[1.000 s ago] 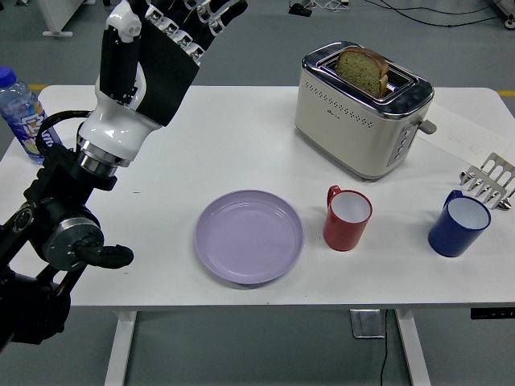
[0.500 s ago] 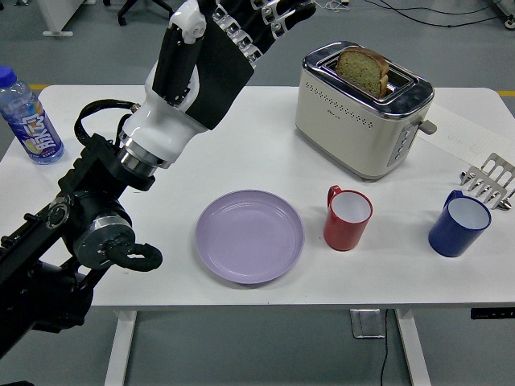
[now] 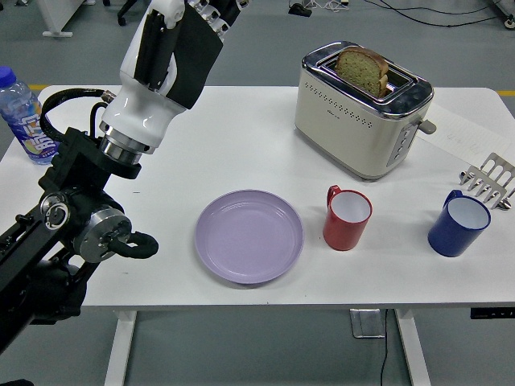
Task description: Push plate across desktop
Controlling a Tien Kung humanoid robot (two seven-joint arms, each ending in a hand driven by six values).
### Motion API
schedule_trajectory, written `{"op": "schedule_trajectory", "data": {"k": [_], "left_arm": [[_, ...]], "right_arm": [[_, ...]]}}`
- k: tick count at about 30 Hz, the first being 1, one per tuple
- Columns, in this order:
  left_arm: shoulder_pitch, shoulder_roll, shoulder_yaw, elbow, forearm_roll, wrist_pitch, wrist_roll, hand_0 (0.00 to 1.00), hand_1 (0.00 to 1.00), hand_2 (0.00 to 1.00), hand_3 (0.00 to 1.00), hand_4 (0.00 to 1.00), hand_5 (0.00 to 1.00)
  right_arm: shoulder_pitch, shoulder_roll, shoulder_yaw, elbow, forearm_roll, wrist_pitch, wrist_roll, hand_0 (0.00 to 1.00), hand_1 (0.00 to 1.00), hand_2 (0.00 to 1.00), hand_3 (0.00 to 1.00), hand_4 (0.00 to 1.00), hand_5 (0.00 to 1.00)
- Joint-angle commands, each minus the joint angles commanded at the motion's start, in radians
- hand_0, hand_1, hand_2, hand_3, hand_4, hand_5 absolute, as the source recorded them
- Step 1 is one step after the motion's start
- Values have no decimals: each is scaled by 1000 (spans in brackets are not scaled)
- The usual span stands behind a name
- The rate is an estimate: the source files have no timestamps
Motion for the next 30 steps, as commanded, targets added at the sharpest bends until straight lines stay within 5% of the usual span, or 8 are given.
{"op": "schedule_trajectory", "data": {"k": [7,11,12,17,18,23,29,30], "left_arm": [[-36,-4,-7,0,102,51,64,885,924,914,743,487,998],[-21,-6,-10,0,40,38,30,885,924,914,743,487,998],[-16,-5,-16,0,25,38,22,883,918,883,579,481,998],[-39,-2,-5,0,100,54,70,883,918,883,579,481,998],[-44,-6,7,0,90,55,75,889,927,906,722,476,998],[-31,-10,-6,0,43,60,26,889,927,906,722,476,998],[-63,-13,28,0,84,67,64,889,923,896,710,471,998],[-59,-16,19,0,86,75,52,884,919,885,640,458,998]], "right_arm": [[6,1,0,0,-4,0,0,602,545,640,615,135,365],[4,2,-2,0,-3,1,0,602,545,640,615,135,365],[4,2,-3,0,0,1,0,601,545,640,615,135,365],[5,1,-5,0,2,1,1,601,545,640,615,135,365],[6,2,-5,0,-2,2,1,601,544,639,615,134,366],[6,1,-6,0,1,2,1,601,544,639,615,134,366],[5,1,-5,0,-5,3,0,601,545,640,615,134,366],[4,2,-5,0,-4,3,0,601,545,639,614,134,365]]}}
